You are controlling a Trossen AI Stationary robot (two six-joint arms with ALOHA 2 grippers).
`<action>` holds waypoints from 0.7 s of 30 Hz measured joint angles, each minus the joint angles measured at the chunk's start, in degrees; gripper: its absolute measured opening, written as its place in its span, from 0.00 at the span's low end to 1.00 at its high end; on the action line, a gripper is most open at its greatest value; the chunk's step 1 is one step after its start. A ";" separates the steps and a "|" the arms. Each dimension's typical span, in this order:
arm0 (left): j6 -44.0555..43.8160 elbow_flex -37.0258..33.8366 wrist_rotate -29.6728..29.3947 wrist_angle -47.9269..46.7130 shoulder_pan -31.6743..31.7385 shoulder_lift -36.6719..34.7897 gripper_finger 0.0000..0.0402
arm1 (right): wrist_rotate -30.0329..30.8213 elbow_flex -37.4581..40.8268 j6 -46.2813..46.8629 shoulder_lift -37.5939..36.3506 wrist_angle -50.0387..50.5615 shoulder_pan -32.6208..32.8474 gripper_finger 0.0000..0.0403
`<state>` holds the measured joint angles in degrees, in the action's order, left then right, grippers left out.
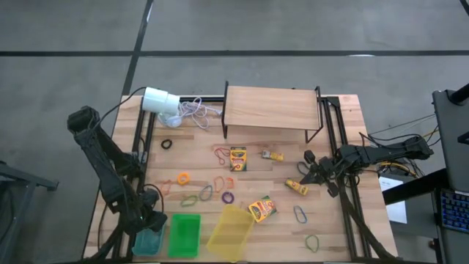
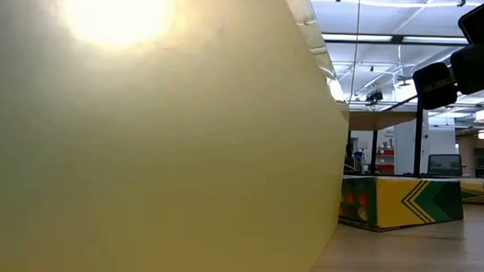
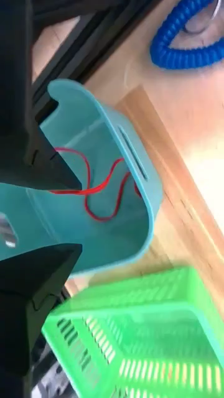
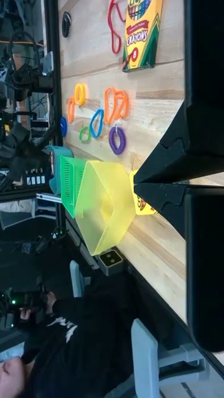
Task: Pick & Place Office Desk Supplies
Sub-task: Put the red rubberband into the blue bin
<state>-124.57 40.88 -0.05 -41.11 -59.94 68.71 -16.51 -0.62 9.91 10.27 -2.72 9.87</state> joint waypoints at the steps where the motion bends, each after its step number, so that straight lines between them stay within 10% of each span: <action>1: 0.01 0.09 -0.06 0.24 0.31 -0.19 0.38 | -0.01 -0.01 0.00 0.00 0.01 0.00 0.02; 21: -11.54 0.03 3.06 -1.09 1.23 -0.23 0.38 | -0.01 -0.01 0.00 -0.01 0.00 0.00 0.02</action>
<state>-136.11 40.91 3.01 -42.19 -58.72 68.47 -16.51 -0.63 9.91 10.26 -2.72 9.87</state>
